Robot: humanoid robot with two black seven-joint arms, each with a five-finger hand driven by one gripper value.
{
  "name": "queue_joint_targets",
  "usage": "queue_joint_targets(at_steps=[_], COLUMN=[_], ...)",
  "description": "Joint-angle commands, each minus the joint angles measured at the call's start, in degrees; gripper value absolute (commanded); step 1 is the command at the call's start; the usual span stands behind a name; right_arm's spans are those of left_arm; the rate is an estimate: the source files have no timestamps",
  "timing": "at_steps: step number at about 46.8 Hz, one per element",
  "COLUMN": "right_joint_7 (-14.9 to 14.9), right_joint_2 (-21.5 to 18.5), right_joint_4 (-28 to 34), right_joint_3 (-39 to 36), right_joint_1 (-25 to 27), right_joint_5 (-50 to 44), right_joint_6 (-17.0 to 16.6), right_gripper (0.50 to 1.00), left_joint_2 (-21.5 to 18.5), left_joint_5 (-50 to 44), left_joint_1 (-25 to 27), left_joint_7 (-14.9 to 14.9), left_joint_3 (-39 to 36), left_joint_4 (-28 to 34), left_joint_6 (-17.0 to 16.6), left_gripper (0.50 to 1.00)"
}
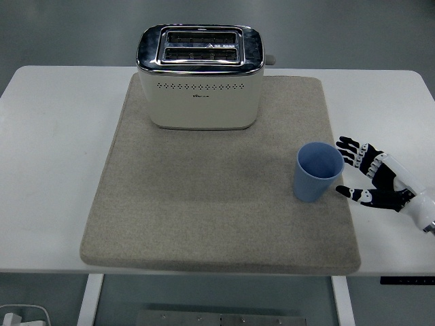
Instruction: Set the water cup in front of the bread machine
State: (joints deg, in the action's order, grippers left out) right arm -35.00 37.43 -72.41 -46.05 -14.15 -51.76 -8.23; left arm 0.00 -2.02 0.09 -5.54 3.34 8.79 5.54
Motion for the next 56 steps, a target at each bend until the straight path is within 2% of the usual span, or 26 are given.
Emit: queue_joint_targets(at_steps=[1, 36, 41, 56], right_joint_7=[0.0, 0.0, 0.0, 0.0], right_joint_2=[-0.51, -2.44, -3.67, -3.76], right_joint_4=[-0.01, -0.1, -0.1, -0.1], right_joint_3=[0.0, 0.26, 0.79, 3.34], right_joint_1=[0.0, -0.08, -1.05, -2.72], right_joint_5=[-0.01, -1.5, -1.68, -1.77], right_joint_6=[-0.21, -1.09, -1.09, -1.0], right_gripper=[0.928, 0.928, 0.928, 0.928], left_joint_2=[0.0, 0.0, 0.0, 0.0], left_joint_5=[0.0, 0.0, 0.0, 0.0], left_joint_1=[0.0, 0.0, 0.0, 0.0], left_joint_7=[0.0, 0.0, 0.0, 0.0], left_joint_3=[0.0, 0.0, 0.0, 0.0], left_joint_4=[0.0, 0.0, 0.0, 0.0], left_joint_6=[0.0, 0.0, 0.0, 0.0], left_gripper=[1.0, 1.0, 1.0, 1.0])
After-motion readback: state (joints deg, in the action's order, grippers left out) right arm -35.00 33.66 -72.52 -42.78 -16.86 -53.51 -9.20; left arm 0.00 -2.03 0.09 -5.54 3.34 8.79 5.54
